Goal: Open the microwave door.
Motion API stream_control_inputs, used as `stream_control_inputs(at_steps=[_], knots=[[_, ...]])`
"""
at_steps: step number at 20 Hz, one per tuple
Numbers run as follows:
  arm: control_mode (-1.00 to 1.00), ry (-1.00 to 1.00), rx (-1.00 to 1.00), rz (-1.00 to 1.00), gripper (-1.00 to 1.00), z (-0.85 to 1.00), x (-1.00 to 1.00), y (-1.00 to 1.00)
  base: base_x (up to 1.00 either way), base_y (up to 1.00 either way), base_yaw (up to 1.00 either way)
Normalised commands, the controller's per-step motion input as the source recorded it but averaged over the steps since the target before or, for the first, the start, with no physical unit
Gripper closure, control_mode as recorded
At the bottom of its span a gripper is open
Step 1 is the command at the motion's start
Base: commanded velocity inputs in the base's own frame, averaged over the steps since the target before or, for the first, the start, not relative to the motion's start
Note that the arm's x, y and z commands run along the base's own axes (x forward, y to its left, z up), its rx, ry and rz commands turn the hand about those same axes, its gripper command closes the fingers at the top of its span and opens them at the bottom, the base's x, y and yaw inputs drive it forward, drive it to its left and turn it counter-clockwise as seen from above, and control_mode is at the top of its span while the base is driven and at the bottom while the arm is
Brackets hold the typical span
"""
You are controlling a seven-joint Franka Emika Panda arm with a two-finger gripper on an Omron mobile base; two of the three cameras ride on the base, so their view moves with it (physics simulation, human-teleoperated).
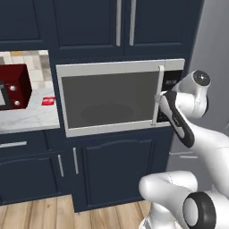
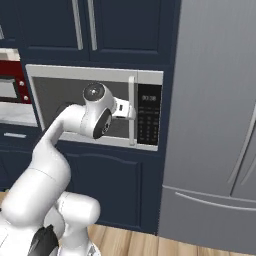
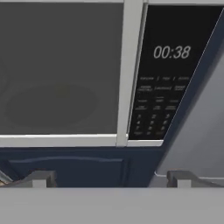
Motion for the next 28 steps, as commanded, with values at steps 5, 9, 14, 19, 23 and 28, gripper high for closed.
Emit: stream_control_inputs(at_steps=[5, 9, 14, 19, 23, 28], knots=[[-1.0, -0.04, 0.0, 0.0, -1.0, -0.15, 0.67, -0.09, 0.0, 0.0, 0.0], [-1.0, -0.03, 0.0, 0.0, -1.0, -0.2, 0.66, -0.13, 0.0, 0.0, 0.0], [-1.0, 0.0, 0.01, 0.0, -1.0, -0.2, 0.7, -0.18, 0.0, 0.0, 0.0], [-1.0, 0.0, 0.02, 0.0, -1.0, -0.1, 0.66, -0.23, 0.0, 0.0, 0.0], [-1.0, -0.01, 0.03, 0.0, -1.0, -0.11, 0.66, -0.09, 0.0, 0.0, 0.0], [-1.0, -0.06, 0.01, 0.0, 1.0, -0.19, 0.54, -0.01, 0.0, 0.0, 0.0]])
